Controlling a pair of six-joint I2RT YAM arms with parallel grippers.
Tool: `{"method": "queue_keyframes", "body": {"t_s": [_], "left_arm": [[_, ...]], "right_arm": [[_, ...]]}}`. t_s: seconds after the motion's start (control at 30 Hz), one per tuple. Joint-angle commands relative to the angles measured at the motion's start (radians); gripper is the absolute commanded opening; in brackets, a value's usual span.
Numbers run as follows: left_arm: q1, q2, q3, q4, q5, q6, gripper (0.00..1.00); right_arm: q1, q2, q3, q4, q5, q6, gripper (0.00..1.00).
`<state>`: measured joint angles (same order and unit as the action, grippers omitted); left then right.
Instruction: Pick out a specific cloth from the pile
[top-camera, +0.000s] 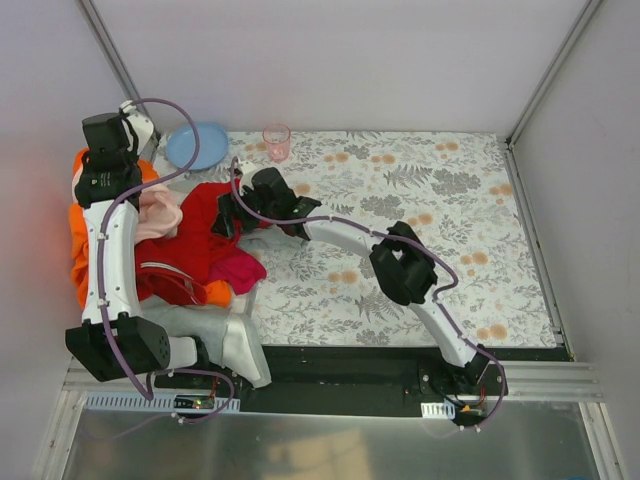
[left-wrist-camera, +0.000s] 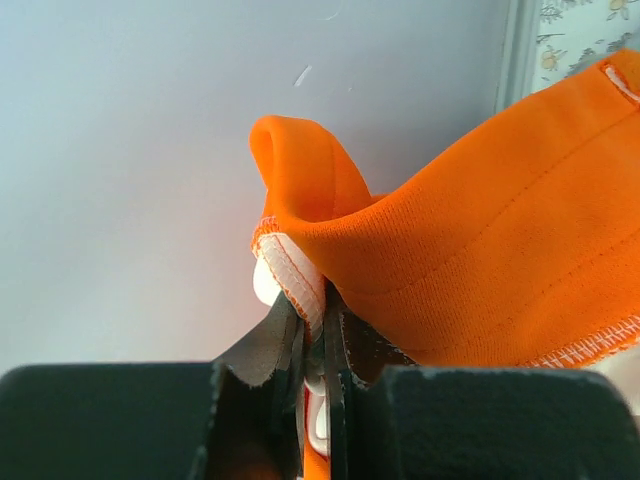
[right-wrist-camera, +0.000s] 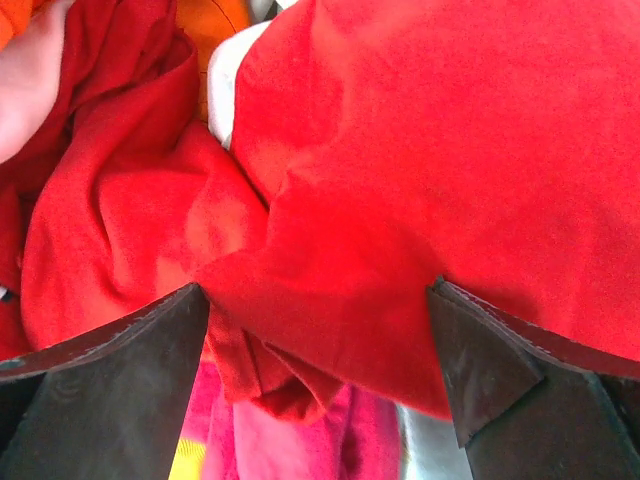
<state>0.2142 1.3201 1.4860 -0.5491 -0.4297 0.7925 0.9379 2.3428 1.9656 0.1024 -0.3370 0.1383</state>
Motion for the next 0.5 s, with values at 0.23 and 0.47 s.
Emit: {"method": "queue_keyframes", "body": {"t_s": [0.23,0.47], "left_arm": [[0.025,-0.025,-0.013,0.094,-0.099,0.063,0.00],[0.031,-0.032,-0.026,0.094,-0.100,0.067,0.00]], "right_arm": [[0.061,0.150,0.288,-0.124,0.153,0.041,0.44],[0.029,-0.014,0.267,-0.185,0.248,-0.017,0.00]]}}
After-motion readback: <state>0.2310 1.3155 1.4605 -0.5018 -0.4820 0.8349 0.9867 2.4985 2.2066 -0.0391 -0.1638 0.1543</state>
